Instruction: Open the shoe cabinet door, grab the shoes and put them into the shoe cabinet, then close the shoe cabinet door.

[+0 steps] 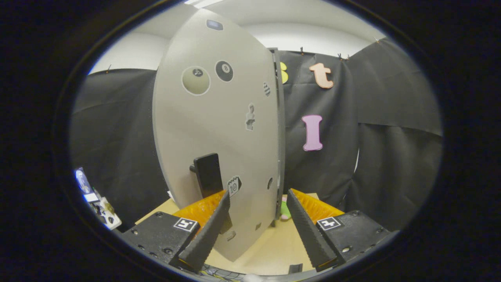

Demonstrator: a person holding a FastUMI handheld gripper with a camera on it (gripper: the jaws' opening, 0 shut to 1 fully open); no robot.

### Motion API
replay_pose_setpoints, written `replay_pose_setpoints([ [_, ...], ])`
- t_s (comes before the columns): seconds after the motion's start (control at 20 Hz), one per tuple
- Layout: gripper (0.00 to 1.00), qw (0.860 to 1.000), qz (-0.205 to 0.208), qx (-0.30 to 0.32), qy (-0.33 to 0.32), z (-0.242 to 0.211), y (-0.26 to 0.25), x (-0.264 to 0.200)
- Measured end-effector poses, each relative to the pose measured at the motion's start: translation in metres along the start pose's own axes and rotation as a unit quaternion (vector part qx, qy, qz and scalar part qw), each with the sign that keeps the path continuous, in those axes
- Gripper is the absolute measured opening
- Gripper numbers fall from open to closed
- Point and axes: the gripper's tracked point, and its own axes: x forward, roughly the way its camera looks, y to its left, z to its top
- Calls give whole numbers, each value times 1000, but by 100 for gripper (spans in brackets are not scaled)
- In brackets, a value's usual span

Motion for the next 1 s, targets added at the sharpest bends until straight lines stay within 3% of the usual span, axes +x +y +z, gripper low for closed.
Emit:
replay_pose_setpoints([
  [0.45,96,1000,2,16,-3,12,74,51],
  [1.0,96,998,-57,-7,-13,9,69,3],
])
